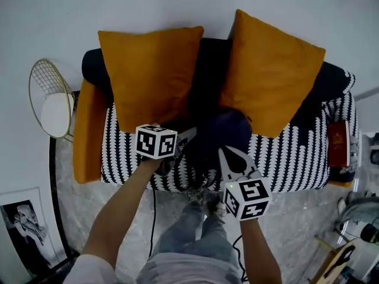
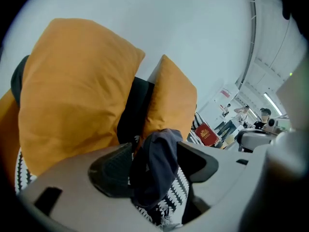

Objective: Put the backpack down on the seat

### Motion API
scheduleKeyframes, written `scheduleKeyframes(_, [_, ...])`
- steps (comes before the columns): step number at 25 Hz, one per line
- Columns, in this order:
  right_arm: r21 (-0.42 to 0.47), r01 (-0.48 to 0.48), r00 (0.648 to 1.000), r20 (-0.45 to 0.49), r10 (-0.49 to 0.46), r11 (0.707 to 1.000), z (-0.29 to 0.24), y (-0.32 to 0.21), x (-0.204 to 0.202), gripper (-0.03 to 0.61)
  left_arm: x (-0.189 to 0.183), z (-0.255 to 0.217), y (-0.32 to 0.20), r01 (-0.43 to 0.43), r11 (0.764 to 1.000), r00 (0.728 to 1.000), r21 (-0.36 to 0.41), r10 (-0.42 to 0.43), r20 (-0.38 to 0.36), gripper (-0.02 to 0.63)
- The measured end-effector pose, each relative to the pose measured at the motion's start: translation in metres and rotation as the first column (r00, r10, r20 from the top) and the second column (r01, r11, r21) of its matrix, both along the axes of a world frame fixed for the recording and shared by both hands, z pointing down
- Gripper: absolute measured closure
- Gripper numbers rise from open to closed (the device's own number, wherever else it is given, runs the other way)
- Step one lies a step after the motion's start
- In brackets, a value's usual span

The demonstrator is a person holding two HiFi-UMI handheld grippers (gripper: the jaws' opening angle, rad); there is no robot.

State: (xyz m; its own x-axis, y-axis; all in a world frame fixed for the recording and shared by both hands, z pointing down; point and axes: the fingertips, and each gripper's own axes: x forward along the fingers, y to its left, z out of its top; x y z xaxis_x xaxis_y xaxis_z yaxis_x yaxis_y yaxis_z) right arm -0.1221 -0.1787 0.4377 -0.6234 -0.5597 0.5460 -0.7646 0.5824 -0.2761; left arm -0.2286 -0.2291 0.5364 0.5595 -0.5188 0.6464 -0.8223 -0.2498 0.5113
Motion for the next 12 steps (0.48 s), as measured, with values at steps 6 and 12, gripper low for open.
scheduleKeyframes(6, [0.027,0.029,0.999,0.021,-0.029,0.999,-0.023,0.015,0.002,0.577,0.010,-0.042,0.023,0.014,0.997,1.000,0.070,-0.015,0.020,0.342])
scheduleKeyframes(12, [0.062,0.051,0.998,0.041,-0.053,0.997,-0.054,0.032,0.012,0.577,0.034,-0.092,0.053,0.047,0.987,0.998,0.153,-0.054,0.043,0.353])
